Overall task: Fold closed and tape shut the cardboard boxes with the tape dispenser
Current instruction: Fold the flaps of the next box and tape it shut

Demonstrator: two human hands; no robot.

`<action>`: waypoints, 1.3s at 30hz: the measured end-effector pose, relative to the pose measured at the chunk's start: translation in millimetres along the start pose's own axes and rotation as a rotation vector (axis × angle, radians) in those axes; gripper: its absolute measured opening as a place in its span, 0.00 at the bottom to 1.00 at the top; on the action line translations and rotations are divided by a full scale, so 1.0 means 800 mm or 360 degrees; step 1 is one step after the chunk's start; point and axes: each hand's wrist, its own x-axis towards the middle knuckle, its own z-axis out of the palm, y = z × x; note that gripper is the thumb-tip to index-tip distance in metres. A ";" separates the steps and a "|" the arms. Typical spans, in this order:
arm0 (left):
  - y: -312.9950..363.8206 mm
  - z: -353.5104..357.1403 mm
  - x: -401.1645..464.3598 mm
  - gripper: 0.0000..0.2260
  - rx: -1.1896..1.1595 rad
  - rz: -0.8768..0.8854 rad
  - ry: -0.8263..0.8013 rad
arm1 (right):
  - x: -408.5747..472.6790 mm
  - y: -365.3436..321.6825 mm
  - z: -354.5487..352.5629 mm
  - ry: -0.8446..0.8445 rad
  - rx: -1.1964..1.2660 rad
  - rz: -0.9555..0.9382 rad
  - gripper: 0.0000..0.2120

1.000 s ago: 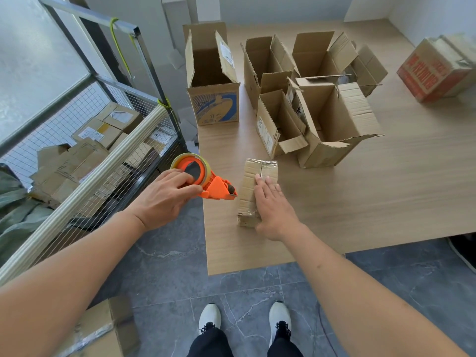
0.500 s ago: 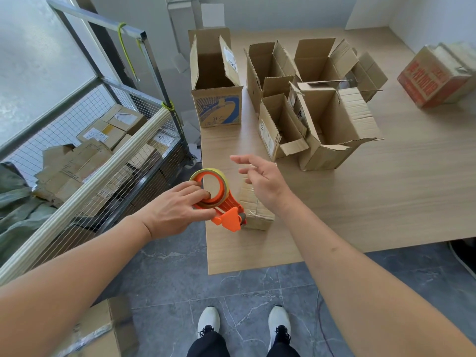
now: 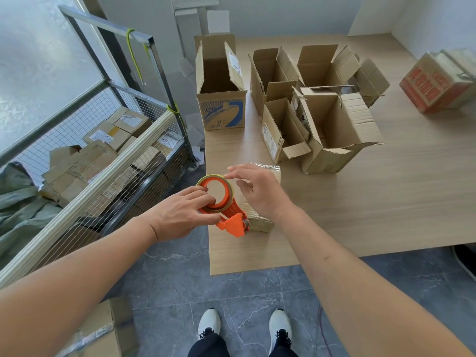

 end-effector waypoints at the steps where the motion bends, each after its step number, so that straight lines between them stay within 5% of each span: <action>1: 0.000 0.001 0.000 0.20 -0.0001 0.0006 0.0000 | -0.001 -0.001 0.000 0.0005 -0.0013 -0.0005 0.16; 24: 0.015 -0.008 -0.018 0.27 -0.0031 0.0092 -0.0074 | -0.002 -0.028 -0.016 -0.0158 -0.0298 -0.0326 0.02; 31: 0.013 -0.032 -0.016 0.17 -0.0164 -0.0056 0.0069 | -0.012 -0.030 -0.010 -0.0134 -0.0493 -0.0032 0.10; 39: 0.012 -0.032 -0.029 0.11 -0.0351 -0.0220 0.0045 | -0.025 -0.032 -0.002 -0.0038 0.0232 0.0347 0.12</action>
